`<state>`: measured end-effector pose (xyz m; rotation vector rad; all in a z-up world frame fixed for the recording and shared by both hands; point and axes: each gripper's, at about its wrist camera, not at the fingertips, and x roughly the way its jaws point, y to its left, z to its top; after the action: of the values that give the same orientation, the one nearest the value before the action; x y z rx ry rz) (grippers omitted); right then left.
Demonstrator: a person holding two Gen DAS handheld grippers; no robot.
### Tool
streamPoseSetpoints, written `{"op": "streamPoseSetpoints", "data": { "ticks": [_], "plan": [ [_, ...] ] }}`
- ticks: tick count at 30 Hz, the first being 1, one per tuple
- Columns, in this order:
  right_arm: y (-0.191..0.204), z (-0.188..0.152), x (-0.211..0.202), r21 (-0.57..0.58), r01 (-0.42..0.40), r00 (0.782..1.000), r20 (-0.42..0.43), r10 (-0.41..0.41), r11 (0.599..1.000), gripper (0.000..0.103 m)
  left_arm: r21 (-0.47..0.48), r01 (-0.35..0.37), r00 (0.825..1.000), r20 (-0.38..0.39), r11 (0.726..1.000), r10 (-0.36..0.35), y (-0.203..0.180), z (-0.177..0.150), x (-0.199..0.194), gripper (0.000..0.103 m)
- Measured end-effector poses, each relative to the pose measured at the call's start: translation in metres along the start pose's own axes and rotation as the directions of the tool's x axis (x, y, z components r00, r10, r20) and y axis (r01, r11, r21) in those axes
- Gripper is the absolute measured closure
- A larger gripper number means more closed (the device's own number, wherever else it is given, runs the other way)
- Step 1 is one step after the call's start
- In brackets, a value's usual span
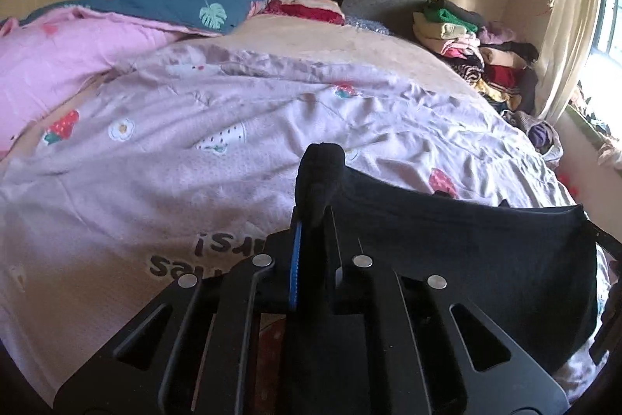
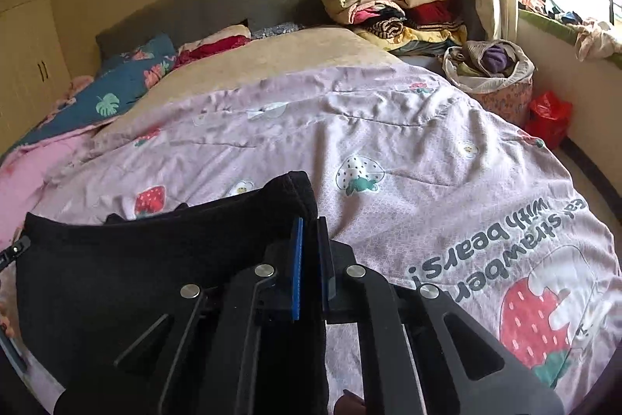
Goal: Fold small clothes
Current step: 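Grasp the side of the folded shirt with both tools, then open both tools and pull them back from the folded black shirt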
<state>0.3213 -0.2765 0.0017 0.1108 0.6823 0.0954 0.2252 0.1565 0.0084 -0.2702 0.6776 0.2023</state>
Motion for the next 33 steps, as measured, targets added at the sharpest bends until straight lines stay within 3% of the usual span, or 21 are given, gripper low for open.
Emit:
{"op": "streamPoseSetpoints", "data": {
  "ticks": [13,16,21,23,27,29,33],
  "plan": [
    [-0.001,-0.011,0.019,0.002,0.044,0.996,-0.074,-0.044,0.999,0.097,0.002,-0.025,0.998,-0.056,1.000,0.025,0.003,-0.009,0.017,0.096],
    [0.000,-0.012,0.019,-0.020,0.087,0.993,-0.077,-0.088,0.996,0.097,0.013,-0.044,0.997,-0.060,0.999,0.045,0.002,-0.010,0.017,0.094],
    [-0.007,-0.012,0.017,0.010,0.098,0.991,-0.090,-0.096,0.995,0.092,0.010,-0.060,0.996,-0.061,0.998,0.061,0.005,-0.010,0.015,0.091],
    [-0.008,-0.011,0.011,0.010,0.100,0.992,-0.078,-0.098,0.995,0.078,0.020,-0.070,0.996,-0.061,0.997,0.071,0.004,-0.010,0.012,0.084],
    [-0.003,-0.010,-0.003,-0.005,0.095,0.994,-0.051,-0.095,0.996,0.071,0.026,-0.078,0.995,-0.056,0.997,0.079,0.004,-0.011,0.005,0.072],
    [0.002,-0.011,-0.010,-0.016,0.080,0.996,-0.048,-0.080,0.997,0.061,0.030,-0.079,0.995,-0.057,0.996,0.081,0.004,-0.013,0.000,0.059],
    [0.013,-0.017,-0.021,-0.037,0.050,0.997,-0.052,-0.052,0.998,0.053,0.044,-0.076,0.995,-0.058,0.996,0.079,0.002,-0.018,-0.012,0.045]
  ]
}}
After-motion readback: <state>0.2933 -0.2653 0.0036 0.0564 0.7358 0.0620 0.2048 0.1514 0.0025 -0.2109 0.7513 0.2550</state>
